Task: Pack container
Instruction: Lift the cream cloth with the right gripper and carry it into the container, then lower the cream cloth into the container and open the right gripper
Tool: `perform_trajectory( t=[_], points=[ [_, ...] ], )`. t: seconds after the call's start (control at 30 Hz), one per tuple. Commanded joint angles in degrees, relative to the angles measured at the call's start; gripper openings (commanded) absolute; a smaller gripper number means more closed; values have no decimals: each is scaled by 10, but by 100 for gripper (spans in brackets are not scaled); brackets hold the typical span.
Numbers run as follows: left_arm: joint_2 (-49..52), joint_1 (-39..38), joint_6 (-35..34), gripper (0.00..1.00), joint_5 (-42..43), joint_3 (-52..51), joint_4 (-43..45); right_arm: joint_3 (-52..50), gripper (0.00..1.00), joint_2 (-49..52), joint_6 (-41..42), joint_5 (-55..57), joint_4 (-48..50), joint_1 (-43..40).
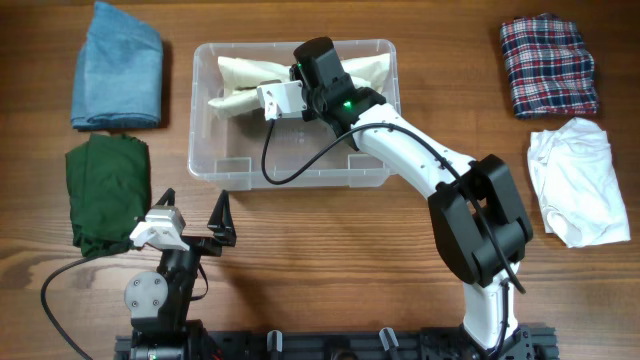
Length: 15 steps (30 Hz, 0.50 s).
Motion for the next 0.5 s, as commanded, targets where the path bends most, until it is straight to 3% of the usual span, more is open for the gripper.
perform_trajectory(
  t=[0.0, 0.07, 0.17, 0.37, 0.43, 0.47],
  points=[
    [-3, 3, -3, 100, -5, -4, 0, 21, 4, -1, -2, -24, 22, 0],
    [-3, 3, -3, 100, -5, -4, 0, 21, 4, -1, -3, -36, 23, 0],
    [-3, 3, -3, 100, -5, -4, 0, 21, 34, -1, -2, -35, 22, 2],
    [-3, 3, -3, 100, -5, -4, 0, 21, 50, -1, -1, -33, 18, 2],
    [-3, 3, -3, 100, -5, -4, 0, 21, 65, -1, -1, -33, 13, 3],
    [-3, 3, -3, 100, -5, -4, 0, 21, 68, -1, -1, -33, 8, 5]
  ],
)
